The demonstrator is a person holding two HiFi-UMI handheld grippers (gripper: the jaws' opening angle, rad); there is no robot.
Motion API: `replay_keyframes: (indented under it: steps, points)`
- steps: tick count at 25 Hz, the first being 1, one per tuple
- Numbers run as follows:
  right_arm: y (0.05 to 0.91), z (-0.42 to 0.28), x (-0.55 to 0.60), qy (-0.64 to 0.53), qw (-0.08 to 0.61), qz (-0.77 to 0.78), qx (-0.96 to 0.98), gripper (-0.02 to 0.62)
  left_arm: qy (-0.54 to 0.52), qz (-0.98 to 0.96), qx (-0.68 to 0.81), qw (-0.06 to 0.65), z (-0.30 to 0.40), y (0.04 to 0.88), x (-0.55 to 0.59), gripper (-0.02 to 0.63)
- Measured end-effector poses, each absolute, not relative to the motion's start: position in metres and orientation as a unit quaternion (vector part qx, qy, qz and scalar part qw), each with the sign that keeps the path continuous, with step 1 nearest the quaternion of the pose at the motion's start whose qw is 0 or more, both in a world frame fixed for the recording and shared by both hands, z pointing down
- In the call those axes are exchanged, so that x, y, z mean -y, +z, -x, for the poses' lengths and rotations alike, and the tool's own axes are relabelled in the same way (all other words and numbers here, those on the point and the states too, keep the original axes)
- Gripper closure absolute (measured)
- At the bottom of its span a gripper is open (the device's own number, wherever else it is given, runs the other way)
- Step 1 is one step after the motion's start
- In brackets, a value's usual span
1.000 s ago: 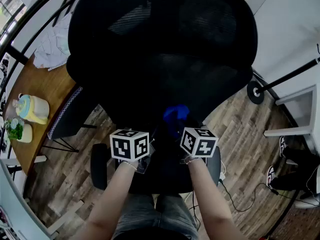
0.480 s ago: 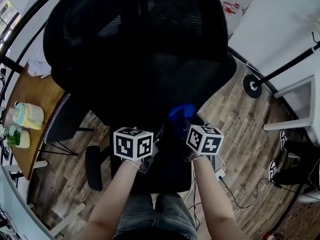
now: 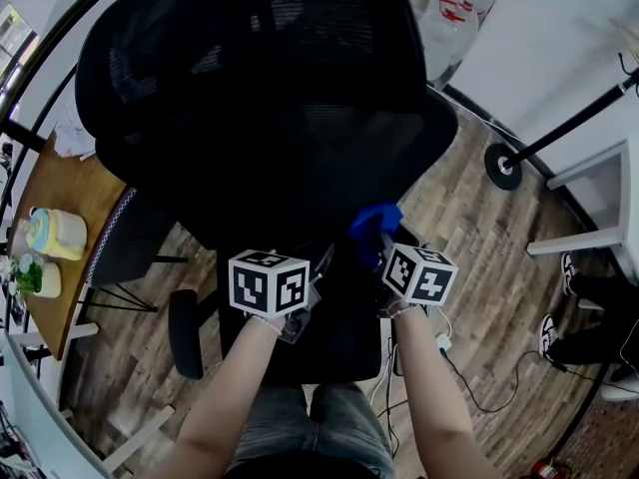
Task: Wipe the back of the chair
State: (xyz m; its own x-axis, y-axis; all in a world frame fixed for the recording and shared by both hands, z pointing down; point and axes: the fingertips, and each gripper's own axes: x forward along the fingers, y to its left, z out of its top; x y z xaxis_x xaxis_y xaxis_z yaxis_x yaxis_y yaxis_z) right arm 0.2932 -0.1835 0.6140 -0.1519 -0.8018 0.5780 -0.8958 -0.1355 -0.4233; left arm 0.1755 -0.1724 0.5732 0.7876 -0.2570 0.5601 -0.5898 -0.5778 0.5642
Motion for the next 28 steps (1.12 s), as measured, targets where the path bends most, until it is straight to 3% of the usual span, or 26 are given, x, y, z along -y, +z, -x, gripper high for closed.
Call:
replay_keyframes:
  steps: [10,23,28]
  points:
    - [0.578,-0.293,0.163,0.369,0.034,-0.646,0.668,0.462,0.215,-0.875,0.244,0.360,-0.157,0.549,0.166,0.569]
    - [0.465,-0.214,0.148,0.323,-0.038,-0.577,0.749,0.462,0.184,-0.898,0.266,0.299,-0.113,0.474,0.154,0.569]
    - [0.409,-0.193,0.144,0.311,-0.109,-0.558,0.762,0.462,0.170,-0.910,0.278,0.255,-0.094,0.437,0.154,0.569]
